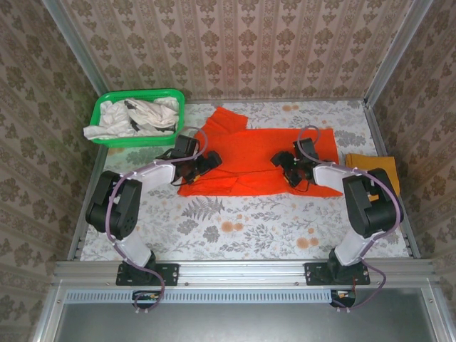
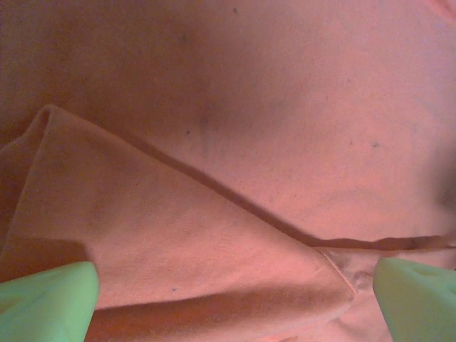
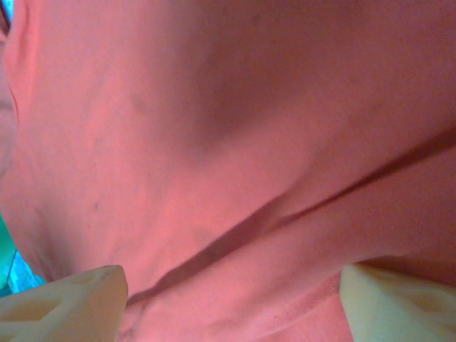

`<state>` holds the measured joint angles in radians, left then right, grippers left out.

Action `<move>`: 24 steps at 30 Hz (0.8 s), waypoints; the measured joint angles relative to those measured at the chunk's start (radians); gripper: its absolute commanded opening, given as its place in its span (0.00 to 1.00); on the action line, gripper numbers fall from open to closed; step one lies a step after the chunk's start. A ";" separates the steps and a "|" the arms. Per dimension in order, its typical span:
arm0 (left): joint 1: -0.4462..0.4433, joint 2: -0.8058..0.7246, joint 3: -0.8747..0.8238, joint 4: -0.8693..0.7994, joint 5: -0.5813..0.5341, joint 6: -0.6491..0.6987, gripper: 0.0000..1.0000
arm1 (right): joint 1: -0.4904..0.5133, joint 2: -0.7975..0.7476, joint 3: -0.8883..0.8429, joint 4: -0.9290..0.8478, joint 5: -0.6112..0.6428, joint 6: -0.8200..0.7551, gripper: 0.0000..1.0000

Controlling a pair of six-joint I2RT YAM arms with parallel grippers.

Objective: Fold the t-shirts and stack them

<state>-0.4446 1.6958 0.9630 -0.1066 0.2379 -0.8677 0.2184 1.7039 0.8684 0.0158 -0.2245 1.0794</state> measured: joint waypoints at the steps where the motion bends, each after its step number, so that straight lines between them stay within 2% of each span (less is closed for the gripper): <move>1: 0.000 0.000 0.000 0.000 0.000 0.000 1.00 | -0.003 0.010 0.010 0.002 -0.001 -0.002 0.79; 16: 0.000 -0.001 0.000 -0.001 -0.011 0.000 1.00 | -0.043 0.108 0.182 -0.059 -0.002 -0.072 0.80; 20: 0.000 -0.001 0.000 -0.001 -0.011 0.000 1.00 | -0.066 0.167 0.272 -0.079 -0.044 -0.111 0.80; 24: 0.000 -0.009 0.000 -0.002 -0.016 0.000 1.00 | -0.071 0.146 0.260 -0.074 -0.070 -0.114 0.80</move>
<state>-0.4442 1.6867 0.9627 -0.1081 0.2222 -0.8673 0.1471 1.8500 1.1282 -0.0586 -0.2943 0.9649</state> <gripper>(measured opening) 0.997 0.800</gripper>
